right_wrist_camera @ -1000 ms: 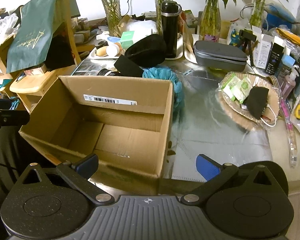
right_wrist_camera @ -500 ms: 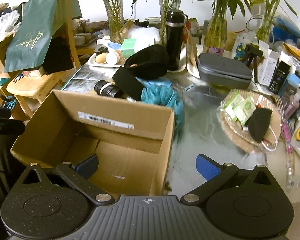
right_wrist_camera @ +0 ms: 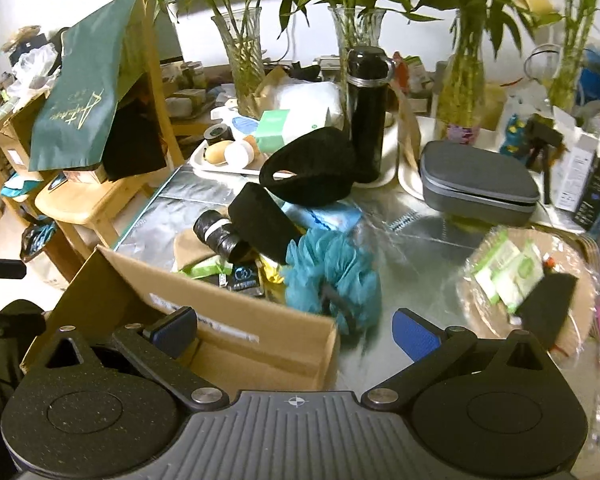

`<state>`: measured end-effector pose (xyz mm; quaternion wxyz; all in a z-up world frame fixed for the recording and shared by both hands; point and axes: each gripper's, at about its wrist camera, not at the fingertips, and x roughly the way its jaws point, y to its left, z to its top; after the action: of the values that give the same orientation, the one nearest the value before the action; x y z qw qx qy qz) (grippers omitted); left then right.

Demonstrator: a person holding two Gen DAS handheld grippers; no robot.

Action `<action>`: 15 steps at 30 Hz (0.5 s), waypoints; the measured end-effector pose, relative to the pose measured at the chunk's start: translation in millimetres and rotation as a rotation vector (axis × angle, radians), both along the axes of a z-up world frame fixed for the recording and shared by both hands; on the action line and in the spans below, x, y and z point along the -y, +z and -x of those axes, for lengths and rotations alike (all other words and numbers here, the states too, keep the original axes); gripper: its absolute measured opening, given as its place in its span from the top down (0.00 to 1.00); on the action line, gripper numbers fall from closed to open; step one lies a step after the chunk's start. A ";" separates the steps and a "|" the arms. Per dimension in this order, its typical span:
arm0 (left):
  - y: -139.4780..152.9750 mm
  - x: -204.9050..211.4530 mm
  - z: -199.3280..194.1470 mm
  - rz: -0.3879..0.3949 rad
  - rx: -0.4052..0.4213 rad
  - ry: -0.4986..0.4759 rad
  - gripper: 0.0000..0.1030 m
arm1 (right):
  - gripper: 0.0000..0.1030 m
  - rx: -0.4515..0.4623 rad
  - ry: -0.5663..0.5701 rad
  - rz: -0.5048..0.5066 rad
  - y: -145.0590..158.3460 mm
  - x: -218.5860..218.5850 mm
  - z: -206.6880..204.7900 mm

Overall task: Organize soft objects
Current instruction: 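Lower the right gripper onto the teal mesh sponge and close it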

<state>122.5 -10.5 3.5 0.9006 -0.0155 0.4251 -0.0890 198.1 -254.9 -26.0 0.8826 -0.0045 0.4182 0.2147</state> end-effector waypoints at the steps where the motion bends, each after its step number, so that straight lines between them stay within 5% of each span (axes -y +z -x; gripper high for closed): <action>1: -0.5 -1.8 0.4 0.002 0.010 0.012 0.00 | 0.00 -0.004 0.017 -0.005 -2.4 1.6 -6.4; 15: -2.5 -18.8 2.6 0.045 0.050 0.023 0.00 | 0.00 0.013 0.098 0.009 -54.7 8.3 -84.0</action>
<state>119.9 8.3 1.0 0.9114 -0.0383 0.4002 -0.0884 282.1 -263.2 -80.7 0.8736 -0.0304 0.4129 0.2556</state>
